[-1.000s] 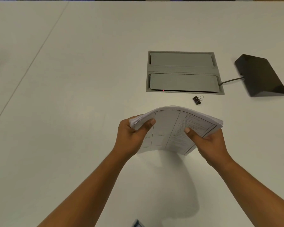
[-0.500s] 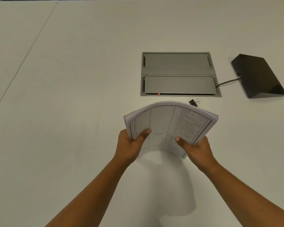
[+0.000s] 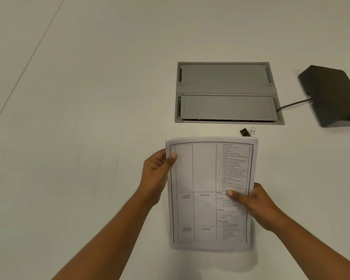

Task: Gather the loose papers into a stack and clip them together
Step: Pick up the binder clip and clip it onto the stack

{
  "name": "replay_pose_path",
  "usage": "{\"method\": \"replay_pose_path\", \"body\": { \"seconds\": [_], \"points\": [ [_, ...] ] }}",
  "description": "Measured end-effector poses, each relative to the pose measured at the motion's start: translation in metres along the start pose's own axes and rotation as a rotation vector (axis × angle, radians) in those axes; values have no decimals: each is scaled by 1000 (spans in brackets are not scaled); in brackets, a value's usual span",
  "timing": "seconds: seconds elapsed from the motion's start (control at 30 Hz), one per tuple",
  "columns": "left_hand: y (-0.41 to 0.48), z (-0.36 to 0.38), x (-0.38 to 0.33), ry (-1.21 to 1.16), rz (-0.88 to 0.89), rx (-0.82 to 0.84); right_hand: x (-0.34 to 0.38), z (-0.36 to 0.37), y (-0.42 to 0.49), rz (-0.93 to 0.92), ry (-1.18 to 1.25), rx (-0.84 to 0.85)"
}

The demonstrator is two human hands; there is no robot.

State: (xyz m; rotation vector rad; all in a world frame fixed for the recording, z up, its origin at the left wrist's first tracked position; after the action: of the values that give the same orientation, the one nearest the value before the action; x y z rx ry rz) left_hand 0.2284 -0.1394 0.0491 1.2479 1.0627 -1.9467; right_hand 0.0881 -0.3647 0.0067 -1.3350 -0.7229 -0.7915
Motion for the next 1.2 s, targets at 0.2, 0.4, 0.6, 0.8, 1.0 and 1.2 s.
{"method": "replay_pose_path", "body": {
  "seconds": [0.2, 0.4, 0.6, 0.8, 1.0, 1.2],
  "points": [
    [27, -15, 32, -72, -36, -146, -11, -2, 17, 134, -77, 70],
    [44, -25, 50, -65, -47, -174, 31, -97, 38, 68, -248, -516],
    [57, -32, 67, -84, -42, -177, 74, -149, 81, 100, -367, -660],
    [51, -45, 80, -134, -51, -214, 80, -144, 112, 185, -459, -581],
    [52, -45, 80, -134, -60, -199, 107, -91, 119, 154, -432, -252],
    [51, -44, 79, -133, -57, -179, 130, -35, 121, 104, -468, -54]
  ]
}}
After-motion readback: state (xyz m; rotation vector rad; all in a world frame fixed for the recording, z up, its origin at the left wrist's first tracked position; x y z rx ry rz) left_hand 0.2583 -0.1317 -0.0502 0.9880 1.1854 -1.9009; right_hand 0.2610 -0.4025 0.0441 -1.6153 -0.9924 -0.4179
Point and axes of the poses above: each hand's wrist, its own y-axis towards the middle knuckle, its own z-axis out of the palm, x = y × z, the point moved 7 cm from there along y, towards the middle knuckle, and after that the axes turned 13 degrees about x, right-handed, at the moved point
